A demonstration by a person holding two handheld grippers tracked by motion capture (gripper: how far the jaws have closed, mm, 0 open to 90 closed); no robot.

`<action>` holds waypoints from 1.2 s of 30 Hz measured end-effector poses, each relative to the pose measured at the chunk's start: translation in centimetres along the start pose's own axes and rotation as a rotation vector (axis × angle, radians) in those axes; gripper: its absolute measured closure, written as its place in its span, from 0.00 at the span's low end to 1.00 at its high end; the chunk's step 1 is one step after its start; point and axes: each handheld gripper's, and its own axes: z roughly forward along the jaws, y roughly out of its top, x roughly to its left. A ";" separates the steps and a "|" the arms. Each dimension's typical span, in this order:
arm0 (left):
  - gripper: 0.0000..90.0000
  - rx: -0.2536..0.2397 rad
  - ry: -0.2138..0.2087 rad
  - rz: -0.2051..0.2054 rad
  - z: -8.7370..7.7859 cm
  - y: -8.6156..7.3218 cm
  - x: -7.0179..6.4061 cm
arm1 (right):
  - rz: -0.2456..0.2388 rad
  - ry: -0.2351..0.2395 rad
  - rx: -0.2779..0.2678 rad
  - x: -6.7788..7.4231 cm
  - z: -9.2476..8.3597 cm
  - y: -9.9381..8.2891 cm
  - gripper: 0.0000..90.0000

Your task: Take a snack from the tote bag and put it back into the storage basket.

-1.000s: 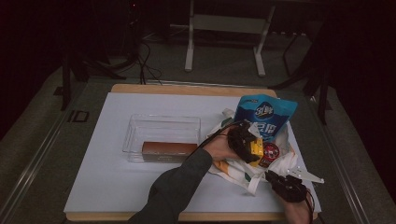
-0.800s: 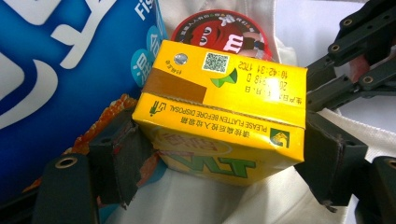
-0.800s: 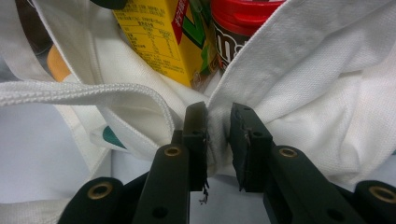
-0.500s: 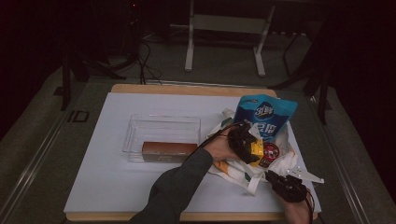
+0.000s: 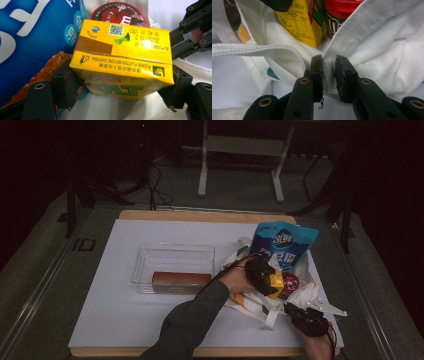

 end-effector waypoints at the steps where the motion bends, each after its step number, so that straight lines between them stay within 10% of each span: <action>1: 0.30 0.000 0.004 0.001 0.0 0.0 -0.1 | 0.000 0.000 0.000 0.0 0.0 0.0 0.85; 36: 0.32 -0.072 0.084 -0.084 -4.9 0.7 -0.4 | 0.003 0.004 -0.003 0.0 0.0 -0.1 0.84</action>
